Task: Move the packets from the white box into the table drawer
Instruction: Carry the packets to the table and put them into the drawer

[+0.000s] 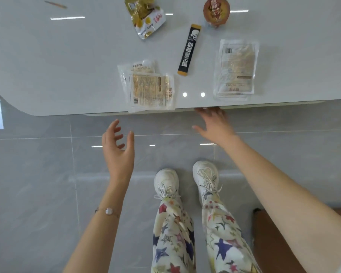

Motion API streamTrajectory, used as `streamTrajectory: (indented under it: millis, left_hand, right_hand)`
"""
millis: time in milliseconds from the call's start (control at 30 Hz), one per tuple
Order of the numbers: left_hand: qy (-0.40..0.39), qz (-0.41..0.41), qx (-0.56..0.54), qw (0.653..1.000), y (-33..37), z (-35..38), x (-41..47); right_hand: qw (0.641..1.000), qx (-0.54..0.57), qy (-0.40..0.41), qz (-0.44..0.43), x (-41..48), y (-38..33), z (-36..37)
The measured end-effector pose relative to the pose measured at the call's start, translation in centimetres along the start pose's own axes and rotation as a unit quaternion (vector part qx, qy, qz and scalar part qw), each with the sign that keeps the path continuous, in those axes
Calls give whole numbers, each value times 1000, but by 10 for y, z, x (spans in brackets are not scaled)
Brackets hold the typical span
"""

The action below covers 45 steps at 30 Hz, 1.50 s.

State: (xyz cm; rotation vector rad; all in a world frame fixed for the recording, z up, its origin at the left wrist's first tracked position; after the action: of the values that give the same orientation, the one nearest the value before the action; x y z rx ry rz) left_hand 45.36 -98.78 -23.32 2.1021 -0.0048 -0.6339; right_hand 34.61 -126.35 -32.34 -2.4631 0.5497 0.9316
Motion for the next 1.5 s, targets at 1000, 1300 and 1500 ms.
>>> streamTrajectory:
  millis: [1000,1300,1500]
  left_hand:
    - [-55,-13,62,996,18,27,-37]
    - [-22,-4,45,999,56,25,-11]
    - [26,8,91,995,82,19,26]
  right_hand:
    - [961,52,-269,38,-117,-6,116]
    - [896,255,-362,-38,-159,-41,38]
    - [922,381,69,-21,-122,7,-123]
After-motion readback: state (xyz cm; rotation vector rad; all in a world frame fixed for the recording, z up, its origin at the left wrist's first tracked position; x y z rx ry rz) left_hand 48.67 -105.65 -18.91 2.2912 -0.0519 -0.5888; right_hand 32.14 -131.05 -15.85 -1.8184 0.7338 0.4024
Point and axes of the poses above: each hand's wrist, its own x-axis towards the middle knuckle, its own z-axis out of the palm, y = z × x, the point moved 7 cm from there along x, towards the middle knuckle, and after that the axes turned 12 degrees about -y, right-handed, at the moved point
